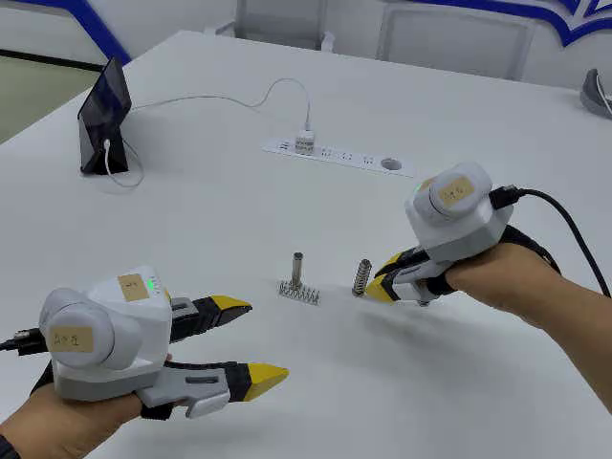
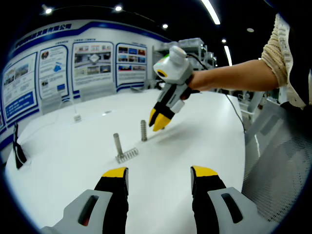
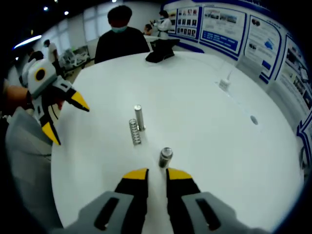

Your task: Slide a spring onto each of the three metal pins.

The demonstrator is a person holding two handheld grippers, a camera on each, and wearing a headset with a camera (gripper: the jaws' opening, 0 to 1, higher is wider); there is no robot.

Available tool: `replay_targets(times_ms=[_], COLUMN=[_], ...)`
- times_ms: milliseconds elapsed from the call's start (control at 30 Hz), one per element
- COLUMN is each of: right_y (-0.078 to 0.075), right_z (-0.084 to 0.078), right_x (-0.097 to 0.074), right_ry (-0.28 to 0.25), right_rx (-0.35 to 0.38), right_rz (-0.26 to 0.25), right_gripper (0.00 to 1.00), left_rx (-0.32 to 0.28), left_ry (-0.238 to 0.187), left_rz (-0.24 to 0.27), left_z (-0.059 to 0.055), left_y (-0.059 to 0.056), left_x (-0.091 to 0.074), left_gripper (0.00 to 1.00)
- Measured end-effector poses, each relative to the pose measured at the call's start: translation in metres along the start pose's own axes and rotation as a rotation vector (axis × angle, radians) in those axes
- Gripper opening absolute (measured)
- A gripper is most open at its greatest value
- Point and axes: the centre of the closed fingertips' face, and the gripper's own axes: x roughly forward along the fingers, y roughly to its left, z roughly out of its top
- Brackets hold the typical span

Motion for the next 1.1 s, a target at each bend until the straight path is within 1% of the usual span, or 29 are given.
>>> replay_targets(times_ms=[167,333,500,600,933,1100], right_y=[0.01,0.019,0.032,0.035,0.044,0.043], right_z=[-0.004,-0.002,0.006,0.012,0.031,0.038], right_x=[0.001,0.001,0.004,0.007,0.023,0.03], right_ry=[0.001,-0.012,-0.028,-0.039,-0.06,-0.068], right_rx=[0.001,-0.002,-0.024,-0.035,-0.071,-0.086], right_rz=[0.01,0.019,0.036,0.046,0.076,0.078], right_gripper=[0.15,0.15,0.15,0.15,0.16,0.17], left_rx=[0.007,0.011,0.013,0.013,0.005,0.002], left_ry=[-0.002,-0.003,-0.002,-0.002,-0.002,-0.002], left_rz=[0.002,0.005,0.006,0.008,0.019,0.022], left_z=[0.003,0.005,0.005,0.005,0.004,0.003], left_y=[0.0,0.0,-0.002,-0.002,-0.001,0.0], left_x=[-0.001,-0.003,-0.004,-0.004,-0.007,-0.007], left_gripper=[0.52,0.52,0.52,0.52,0.52,0.52])
